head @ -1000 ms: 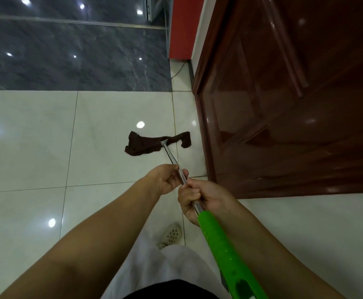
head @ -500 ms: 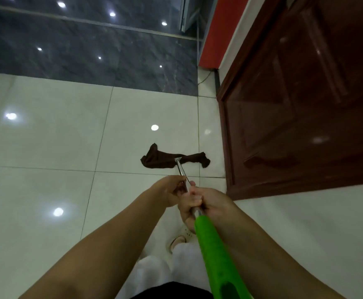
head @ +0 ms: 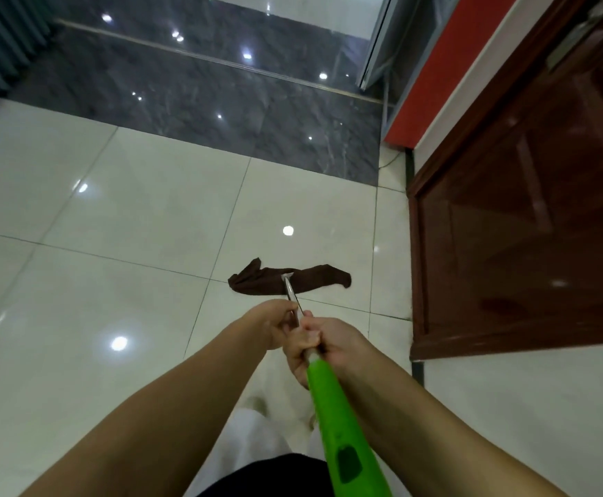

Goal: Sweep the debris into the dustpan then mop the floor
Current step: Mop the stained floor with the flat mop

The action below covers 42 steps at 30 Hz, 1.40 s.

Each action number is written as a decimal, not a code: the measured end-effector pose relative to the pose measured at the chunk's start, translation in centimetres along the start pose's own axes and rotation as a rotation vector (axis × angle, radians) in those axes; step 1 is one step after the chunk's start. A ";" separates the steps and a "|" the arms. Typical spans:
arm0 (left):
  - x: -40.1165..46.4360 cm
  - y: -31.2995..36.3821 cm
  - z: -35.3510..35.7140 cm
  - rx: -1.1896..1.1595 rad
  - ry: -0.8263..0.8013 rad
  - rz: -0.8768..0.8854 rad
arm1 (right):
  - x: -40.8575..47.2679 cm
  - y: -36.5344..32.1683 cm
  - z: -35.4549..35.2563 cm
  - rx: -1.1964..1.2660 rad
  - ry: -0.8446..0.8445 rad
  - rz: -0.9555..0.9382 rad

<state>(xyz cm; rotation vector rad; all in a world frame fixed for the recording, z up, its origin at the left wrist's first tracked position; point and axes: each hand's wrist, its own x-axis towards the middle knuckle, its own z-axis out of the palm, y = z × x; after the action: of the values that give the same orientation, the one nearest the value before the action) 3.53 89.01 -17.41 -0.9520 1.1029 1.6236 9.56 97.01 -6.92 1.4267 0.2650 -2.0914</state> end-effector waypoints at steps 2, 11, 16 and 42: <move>-0.1 0.1 -1.3 -0.037 0.010 -0.010 | 0.7 0.8 0.4 -0.029 0.014 -0.021; 0.7 1.5 -3.5 -0.182 0.034 0.018 | 3.5 0.4 1.5 -0.187 0.052 0.004; 1.9 3.6 -2.8 -0.297 0.101 0.060 | 4.5 -2.9 2.7 -0.288 0.030 0.089; -3.8 6.9 -4.4 -1.113 0.398 0.541 | 3.4 -8.4 13.9 -1.043 -0.108 0.586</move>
<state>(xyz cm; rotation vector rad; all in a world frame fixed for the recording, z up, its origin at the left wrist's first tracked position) -1.65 82.65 -13.62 -1.8473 0.6565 2.6624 -6.94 96.06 -5.73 0.6293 0.6721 -1.2023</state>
